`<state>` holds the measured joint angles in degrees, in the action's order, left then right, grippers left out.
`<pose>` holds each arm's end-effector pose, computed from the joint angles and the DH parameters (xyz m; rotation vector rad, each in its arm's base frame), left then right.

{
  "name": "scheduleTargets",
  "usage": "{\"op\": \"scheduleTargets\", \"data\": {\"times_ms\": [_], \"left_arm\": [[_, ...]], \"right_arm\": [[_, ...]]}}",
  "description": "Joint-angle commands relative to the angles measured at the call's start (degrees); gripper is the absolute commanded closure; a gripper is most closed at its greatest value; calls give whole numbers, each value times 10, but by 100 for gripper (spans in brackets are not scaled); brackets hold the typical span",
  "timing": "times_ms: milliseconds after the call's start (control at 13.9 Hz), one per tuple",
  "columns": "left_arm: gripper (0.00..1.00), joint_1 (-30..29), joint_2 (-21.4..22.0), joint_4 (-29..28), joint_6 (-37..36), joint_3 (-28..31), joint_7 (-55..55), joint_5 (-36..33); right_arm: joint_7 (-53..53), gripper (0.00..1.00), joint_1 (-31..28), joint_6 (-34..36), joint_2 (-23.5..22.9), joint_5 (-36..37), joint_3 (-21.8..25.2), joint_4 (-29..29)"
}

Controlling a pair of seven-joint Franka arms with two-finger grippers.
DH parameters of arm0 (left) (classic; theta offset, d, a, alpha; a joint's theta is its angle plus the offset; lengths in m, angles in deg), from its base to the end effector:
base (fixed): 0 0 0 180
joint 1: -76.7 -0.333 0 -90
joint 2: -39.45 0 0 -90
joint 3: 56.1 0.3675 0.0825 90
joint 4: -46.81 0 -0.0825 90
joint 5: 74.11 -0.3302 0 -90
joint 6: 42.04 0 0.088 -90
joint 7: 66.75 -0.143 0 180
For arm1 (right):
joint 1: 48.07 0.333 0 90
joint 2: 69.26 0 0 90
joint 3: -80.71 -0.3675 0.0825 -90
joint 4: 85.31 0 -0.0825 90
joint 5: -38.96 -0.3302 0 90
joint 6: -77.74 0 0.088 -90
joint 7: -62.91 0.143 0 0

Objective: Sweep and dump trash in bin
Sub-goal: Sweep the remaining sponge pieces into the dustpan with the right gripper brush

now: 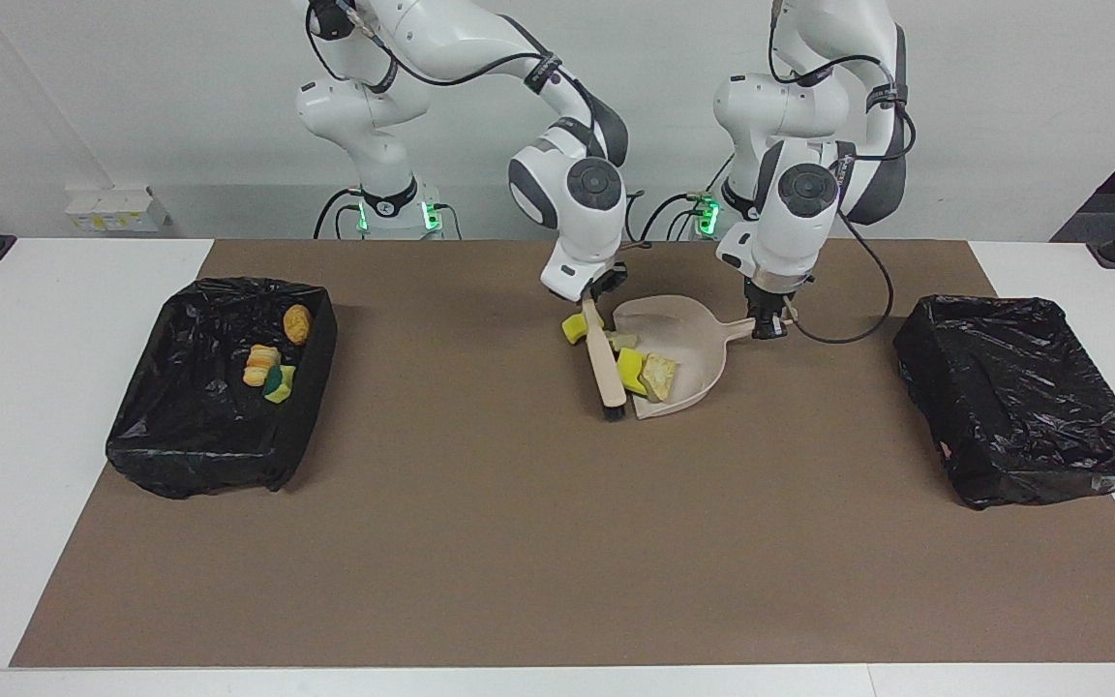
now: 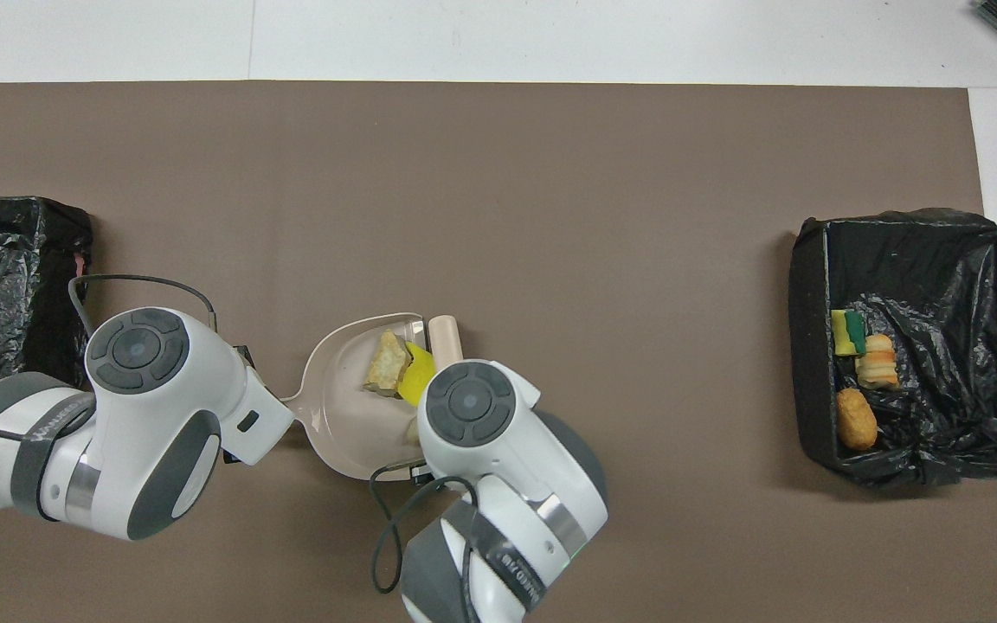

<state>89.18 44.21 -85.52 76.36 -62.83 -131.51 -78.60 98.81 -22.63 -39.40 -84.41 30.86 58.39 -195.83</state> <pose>0.4062 -0.1352 0.4150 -2.2766 2.1363 0.2777 0.3754 0.4119 0.3984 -3.0353 -0.1949 0.3762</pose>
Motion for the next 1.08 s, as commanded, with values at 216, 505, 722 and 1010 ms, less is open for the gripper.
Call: {"op": "scheduleTargets", "data": {"times_ms": [216, 505, 722, 1010], "left_arm": [[100, -4, 17, -20, 8, 0, -3, 4], [100, -6, 17, -19, 8, 1, -18, 4], [100, -19, 10, -2, 8, 1, -111, -3], [100, -22, 10, -1, 4, 1, -126, -14]], "right_arm": [[66, 100, 29, 19, 25, -46, 2, 28], [66, 100, 15, 104, 66, -49, 4, 48], [69, 100, -1, 177, 86, -38, 9, 39], [72, 100, -32, 195, 148, -19, 10, -70]]}}
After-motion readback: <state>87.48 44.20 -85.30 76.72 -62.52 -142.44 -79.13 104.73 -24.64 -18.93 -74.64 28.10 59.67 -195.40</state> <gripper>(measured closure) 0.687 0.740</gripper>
